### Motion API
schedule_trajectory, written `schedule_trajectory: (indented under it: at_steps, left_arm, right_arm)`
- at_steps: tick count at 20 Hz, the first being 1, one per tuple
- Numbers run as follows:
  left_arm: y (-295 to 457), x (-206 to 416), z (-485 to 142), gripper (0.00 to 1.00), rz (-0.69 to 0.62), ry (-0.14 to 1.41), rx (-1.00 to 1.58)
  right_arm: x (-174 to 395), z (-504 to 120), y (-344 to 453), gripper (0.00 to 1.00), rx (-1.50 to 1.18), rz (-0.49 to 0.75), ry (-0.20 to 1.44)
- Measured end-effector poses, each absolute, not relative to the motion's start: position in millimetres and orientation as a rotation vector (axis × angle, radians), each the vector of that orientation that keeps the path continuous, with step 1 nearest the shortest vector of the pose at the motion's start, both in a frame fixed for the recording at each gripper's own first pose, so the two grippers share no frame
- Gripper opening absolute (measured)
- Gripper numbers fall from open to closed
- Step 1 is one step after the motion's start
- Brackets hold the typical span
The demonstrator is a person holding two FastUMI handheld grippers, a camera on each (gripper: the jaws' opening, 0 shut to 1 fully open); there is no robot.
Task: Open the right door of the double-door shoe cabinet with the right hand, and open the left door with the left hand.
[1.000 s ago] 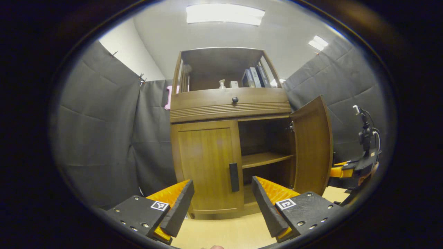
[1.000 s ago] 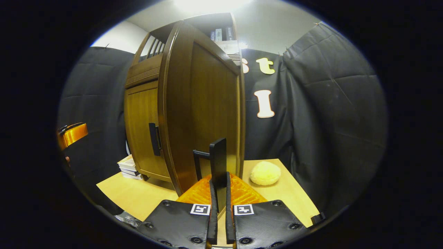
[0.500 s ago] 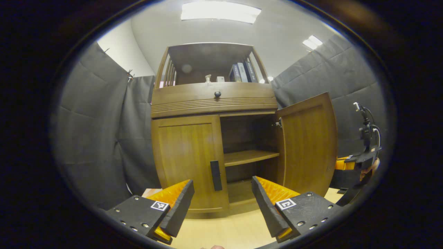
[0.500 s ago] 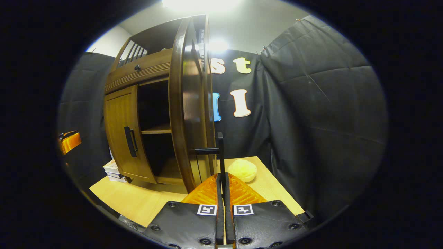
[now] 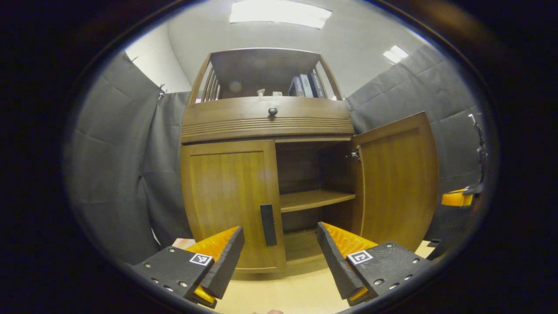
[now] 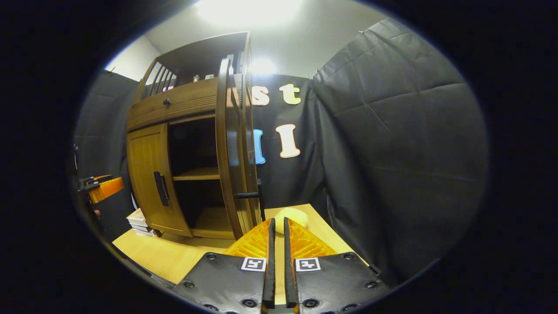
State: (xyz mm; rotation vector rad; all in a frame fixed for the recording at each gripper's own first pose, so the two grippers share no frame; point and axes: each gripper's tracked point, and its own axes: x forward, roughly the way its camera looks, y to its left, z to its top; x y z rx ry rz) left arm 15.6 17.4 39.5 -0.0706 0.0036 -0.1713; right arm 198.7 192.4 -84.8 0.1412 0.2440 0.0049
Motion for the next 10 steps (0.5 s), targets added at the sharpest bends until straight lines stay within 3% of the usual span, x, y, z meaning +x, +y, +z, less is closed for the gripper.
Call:
schedule_trajectory:
  at_steps: [1, 7, 10]
  left_arm:
    - [20.5, 24.7, 38.0, 0.96, -0.162, 0.003, -0.074]
    - [36.3, 76.9, 31.3, 0.98, -0.106, -0.03, -0.1]
    - [35.4, 104.8, 21.9, 0.98, -0.098, -0.034, -0.085]
  right_arm:
    - [196.0, -80.5, 187.9, 0.07, 0.145, -0.015, 0.231]
    - [200.8, -68.9, 163.6, 0.96, 0.097, -0.111, 0.133]
    - [191.8, -70.9, 158.9, 0.92, 0.084, -0.133, 0.138]
